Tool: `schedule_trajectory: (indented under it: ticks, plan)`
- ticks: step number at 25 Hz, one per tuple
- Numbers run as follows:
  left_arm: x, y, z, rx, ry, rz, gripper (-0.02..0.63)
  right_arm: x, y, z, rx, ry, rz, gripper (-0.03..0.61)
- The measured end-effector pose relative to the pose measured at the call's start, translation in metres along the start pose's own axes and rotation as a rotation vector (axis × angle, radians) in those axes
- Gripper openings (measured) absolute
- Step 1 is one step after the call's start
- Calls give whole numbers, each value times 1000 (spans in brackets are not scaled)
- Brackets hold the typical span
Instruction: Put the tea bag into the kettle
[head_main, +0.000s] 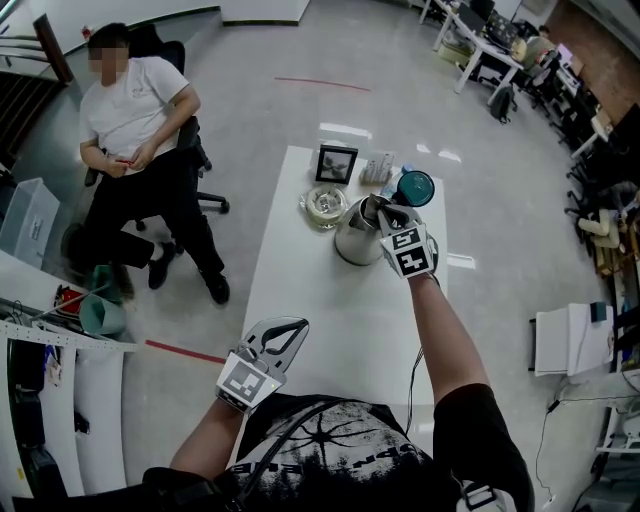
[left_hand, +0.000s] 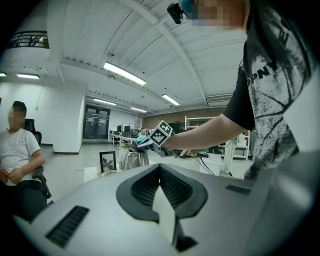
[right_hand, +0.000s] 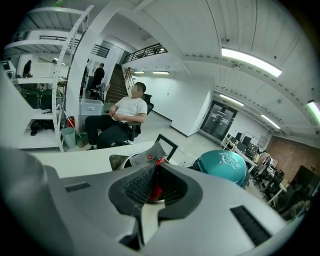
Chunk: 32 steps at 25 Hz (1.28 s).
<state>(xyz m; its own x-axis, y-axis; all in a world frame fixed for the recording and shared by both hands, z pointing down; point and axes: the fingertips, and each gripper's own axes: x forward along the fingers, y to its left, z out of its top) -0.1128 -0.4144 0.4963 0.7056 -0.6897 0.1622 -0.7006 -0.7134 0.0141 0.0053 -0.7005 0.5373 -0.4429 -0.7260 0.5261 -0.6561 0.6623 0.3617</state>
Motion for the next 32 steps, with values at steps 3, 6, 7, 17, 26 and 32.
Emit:
schedule_trajectory:
  ticks: [3,6,7,17,26,32]
  plan:
    - [1,-1,0,1,-4,-7,8,3,0,-5,-16,22,-10,20]
    - [2,-1,0,-5,-9,-11,8,3,1,-7,-21,29,-19,23]
    - [2,0,0,-6,-9,-12,8,3,1,-6,-23,28,-23,25]
    - [3,-1,0,-10,-7,-13,8,0,-1,-5,-32,16,-20,103]
    - [7,-11,4,10,-14,-40,8,-39,9,12,41,-106,-1,99]
    - [12,-17,11,31,-22,-66,8,-87,34,23,110,-222,59,16]
